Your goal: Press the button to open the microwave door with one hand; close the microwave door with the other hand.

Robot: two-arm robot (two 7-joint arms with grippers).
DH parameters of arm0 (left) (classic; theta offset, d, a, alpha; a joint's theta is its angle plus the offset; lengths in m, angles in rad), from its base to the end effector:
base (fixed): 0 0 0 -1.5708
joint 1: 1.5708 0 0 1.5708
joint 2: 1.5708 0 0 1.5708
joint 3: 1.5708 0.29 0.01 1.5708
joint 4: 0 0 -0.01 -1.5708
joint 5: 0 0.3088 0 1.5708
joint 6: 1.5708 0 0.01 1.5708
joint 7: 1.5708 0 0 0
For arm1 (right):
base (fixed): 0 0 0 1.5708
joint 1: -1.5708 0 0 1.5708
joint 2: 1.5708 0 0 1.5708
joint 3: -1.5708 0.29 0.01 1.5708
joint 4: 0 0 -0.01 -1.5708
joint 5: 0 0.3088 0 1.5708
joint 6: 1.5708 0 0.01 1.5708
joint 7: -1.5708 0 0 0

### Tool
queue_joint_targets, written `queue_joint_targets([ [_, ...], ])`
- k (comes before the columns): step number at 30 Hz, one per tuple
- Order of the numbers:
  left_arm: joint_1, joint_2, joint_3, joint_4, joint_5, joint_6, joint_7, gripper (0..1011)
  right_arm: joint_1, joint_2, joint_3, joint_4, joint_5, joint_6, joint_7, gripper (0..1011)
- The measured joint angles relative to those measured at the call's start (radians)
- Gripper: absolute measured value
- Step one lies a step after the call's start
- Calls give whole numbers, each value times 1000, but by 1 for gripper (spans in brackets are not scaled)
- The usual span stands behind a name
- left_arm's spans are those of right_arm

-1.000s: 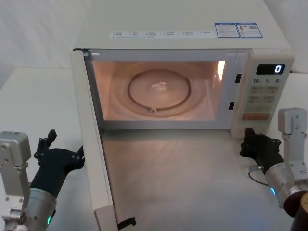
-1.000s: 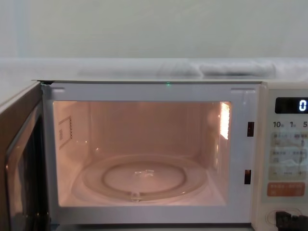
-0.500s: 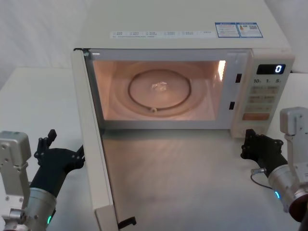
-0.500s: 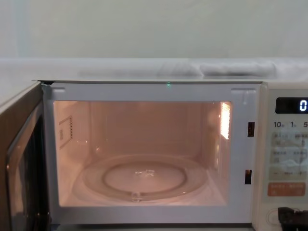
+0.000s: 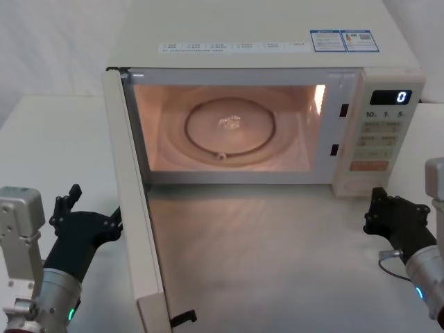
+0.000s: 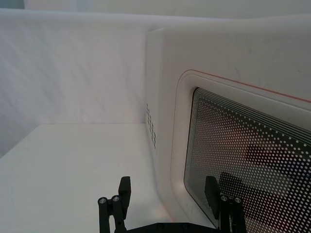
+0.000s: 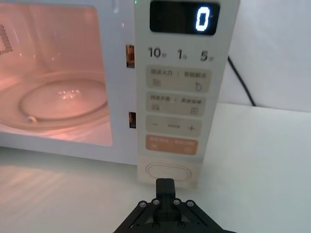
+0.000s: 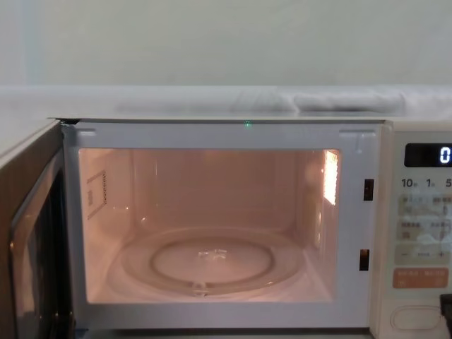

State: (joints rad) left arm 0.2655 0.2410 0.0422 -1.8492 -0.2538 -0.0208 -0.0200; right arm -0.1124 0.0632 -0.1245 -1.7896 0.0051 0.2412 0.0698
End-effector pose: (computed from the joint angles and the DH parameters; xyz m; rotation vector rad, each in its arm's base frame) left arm 0.2529 0.0375 -0.2853 -0.0380 0.0140 1.4458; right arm 0.2927 0.0254 -0.2696 -0.1440 0.0712 -1.3699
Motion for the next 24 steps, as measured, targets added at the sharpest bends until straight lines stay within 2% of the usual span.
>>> queue_joint_targets([
  [4, 0, 0, 0, 0, 0, 0, 0, 1001, -28, -3, 4, -36, -11, -18, -7, 0],
  [10, 0, 0, 0, 0, 0, 0, 0, 1001, -74, 4, 5, -79, -21, -141, 1, 0],
  [13, 0, 0, 0, 0, 0, 0, 0, 1001, -91, 9, 6, -94, -22, -180, 7, 0],
  [24, 0, 0, 0, 0, 0, 0, 0, 1001, -152, 11, 54, -131, 43, -234, 20, 0],
])
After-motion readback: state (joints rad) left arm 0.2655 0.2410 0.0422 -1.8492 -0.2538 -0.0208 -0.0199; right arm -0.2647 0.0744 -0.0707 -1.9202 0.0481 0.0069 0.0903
